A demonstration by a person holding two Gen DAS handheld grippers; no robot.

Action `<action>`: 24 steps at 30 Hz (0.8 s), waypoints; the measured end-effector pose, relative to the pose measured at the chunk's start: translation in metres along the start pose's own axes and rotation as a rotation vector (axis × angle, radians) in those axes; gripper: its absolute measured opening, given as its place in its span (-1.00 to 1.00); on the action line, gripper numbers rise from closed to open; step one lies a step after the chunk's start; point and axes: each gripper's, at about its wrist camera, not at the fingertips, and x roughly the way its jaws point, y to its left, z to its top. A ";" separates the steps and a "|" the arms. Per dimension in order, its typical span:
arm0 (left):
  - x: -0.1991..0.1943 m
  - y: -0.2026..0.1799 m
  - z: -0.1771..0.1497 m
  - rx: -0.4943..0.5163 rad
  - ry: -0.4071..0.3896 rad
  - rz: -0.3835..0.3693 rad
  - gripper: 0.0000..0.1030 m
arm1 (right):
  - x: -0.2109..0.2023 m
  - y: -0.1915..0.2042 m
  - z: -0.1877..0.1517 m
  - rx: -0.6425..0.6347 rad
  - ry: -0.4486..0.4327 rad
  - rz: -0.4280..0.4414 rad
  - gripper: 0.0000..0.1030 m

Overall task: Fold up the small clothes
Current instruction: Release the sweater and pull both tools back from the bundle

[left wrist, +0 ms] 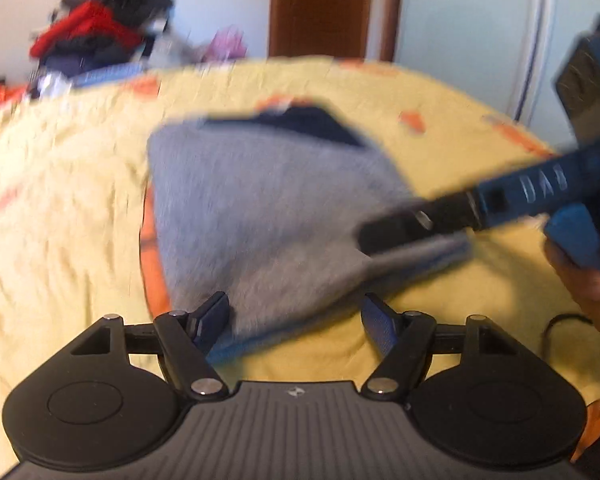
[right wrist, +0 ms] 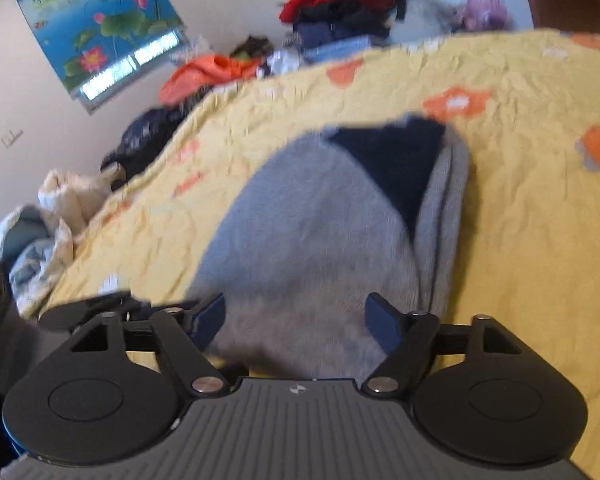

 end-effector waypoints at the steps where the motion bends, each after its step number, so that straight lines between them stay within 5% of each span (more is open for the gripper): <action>1: -0.001 0.001 -0.002 0.008 -0.015 0.002 0.41 | -0.003 -0.002 -0.005 -0.010 -0.028 0.012 0.38; 5: -0.015 -0.005 0.001 0.005 -0.029 0.013 0.41 | -0.027 0.005 -0.002 0.048 -0.054 0.028 0.42; 7: -0.012 -0.006 -0.001 -0.016 -0.014 0.033 0.41 | -0.022 0.003 -0.006 0.031 -0.035 -0.006 0.60; 10: -0.011 -0.010 -0.005 -0.062 -0.022 0.079 0.41 | -0.023 0.006 -0.014 0.007 -0.037 -0.063 0.41; 12: -0.018 -0.014 -0.009 -0.102 -0.041 0.107 0.41 | -0.037 0.018 -0.018 -0.007 -0.076 -0.081 0.64; 14: -0.022 -0.016 -0.018 -0.133 -0.055 0.139 0.42 | -0.050 0.024 -0.027 -0.042 -0.126 -0.165 1.00; 17: -0.018 -0.018 -0.032 -0.146 -0.010 0.179 0.55 | -0.051 0.019 -0.043 -0.069 -0.105 -0.311 0.99; 24: -0.015 -0.014 -0.034 -0.155 -0.012 0.261 0.84 | -0.026 0.015 -0.062 -0.066 -0.065 -0.493 1.00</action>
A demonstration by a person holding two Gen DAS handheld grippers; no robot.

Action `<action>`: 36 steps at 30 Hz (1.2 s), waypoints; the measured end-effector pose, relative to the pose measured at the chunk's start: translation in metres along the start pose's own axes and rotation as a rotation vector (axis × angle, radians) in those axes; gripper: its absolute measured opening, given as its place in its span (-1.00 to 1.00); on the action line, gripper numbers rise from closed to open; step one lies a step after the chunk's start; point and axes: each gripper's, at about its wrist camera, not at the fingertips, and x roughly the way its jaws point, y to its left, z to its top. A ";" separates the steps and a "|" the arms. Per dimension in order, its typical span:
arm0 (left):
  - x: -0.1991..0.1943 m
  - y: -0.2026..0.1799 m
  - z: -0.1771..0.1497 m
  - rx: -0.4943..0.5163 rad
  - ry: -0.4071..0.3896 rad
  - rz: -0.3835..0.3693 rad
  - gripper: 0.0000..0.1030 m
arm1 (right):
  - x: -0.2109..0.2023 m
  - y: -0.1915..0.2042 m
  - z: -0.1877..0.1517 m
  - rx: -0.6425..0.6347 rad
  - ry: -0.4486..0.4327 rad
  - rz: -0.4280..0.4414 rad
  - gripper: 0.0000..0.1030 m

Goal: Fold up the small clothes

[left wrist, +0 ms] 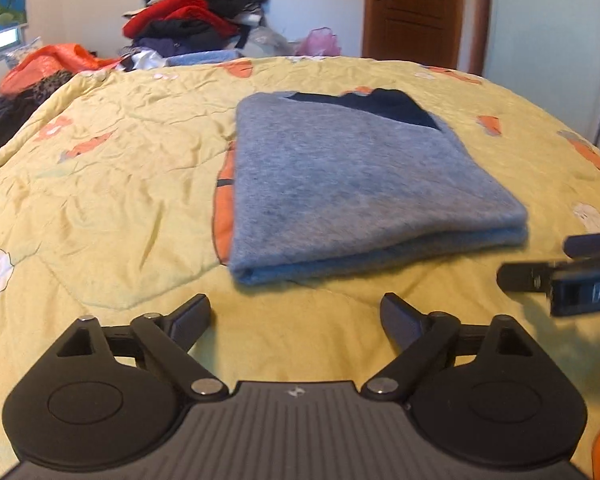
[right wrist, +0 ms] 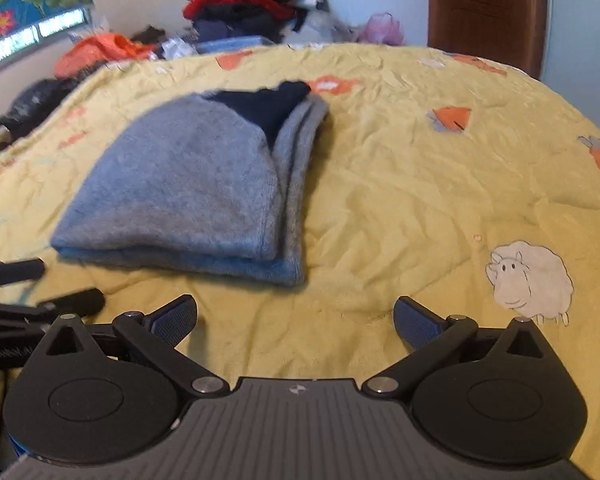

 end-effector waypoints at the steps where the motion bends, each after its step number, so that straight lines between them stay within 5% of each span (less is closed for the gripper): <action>1: 0.003 0.001 0.001 -0.002 -0.002 0.012 0.95 | 0.004 0.006 0.000 -0.017 0.009 -0.031 1.00; 12: 0.009 0.007 -0.002 -0.019 -0.048 0.023 1.00 | 0.018 0.019 0.022 0.026 0.105 -0.083 1.00; 22: 0.011 0.008 -0.001 -0.015 -0.047 0.016 1.00 | 0.016 0.020 0.003 0.019 -0.077 -0.085 1.00; 36: 0.010 0.008 -0.001 -0.053 -0.047 0.061 1.00 | 0.019 0.022 0.002 0.014 -0.097 -0.078 1.00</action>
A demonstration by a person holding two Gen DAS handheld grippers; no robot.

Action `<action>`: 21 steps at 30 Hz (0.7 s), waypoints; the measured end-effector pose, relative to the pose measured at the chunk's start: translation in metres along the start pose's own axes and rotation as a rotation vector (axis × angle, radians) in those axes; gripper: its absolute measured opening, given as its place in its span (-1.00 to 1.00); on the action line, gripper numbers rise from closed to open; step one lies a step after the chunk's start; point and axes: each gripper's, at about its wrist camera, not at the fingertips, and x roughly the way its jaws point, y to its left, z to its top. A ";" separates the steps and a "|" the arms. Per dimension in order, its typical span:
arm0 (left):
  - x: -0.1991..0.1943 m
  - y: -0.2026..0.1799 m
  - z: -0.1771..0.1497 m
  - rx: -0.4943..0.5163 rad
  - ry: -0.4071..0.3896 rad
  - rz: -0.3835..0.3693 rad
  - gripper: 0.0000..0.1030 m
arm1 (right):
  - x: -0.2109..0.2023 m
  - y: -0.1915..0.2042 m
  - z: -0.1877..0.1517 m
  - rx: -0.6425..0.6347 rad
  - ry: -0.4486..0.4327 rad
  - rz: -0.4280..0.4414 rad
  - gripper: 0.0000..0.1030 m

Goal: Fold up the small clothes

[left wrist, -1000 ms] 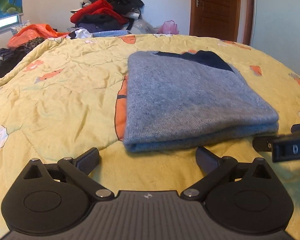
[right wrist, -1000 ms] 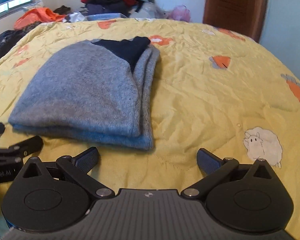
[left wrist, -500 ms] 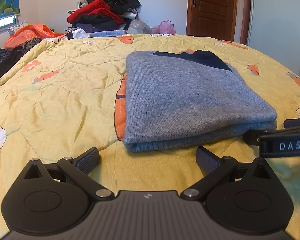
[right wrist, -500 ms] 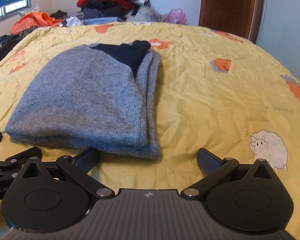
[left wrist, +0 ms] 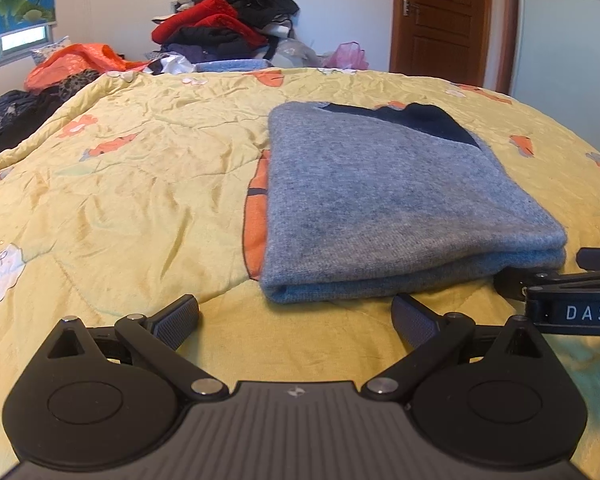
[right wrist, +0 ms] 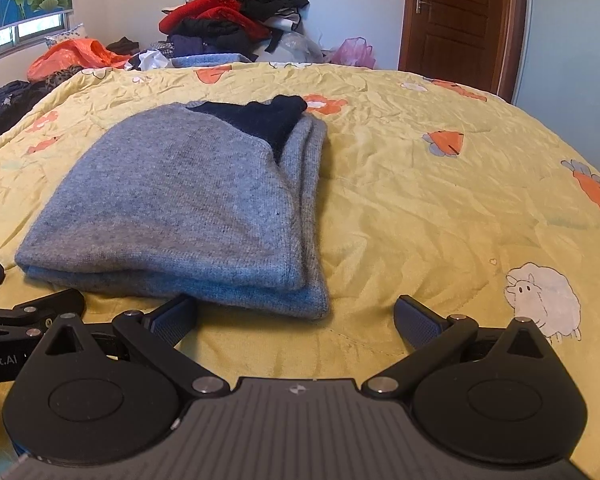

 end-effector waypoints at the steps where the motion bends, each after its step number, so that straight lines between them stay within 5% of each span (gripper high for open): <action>1: 0.000 0.000 0.000 -0.002 -0.001 0.001 1.00 | 0.000 0.000 0.000 0.000 -0.001 -0.001 1.00; 21: -0.001 0.002 -0.001 0.001 -0.003 -0.003 1.00 | 0.000 0.001 -0.001 0.001 -0.003 -0.001 1.00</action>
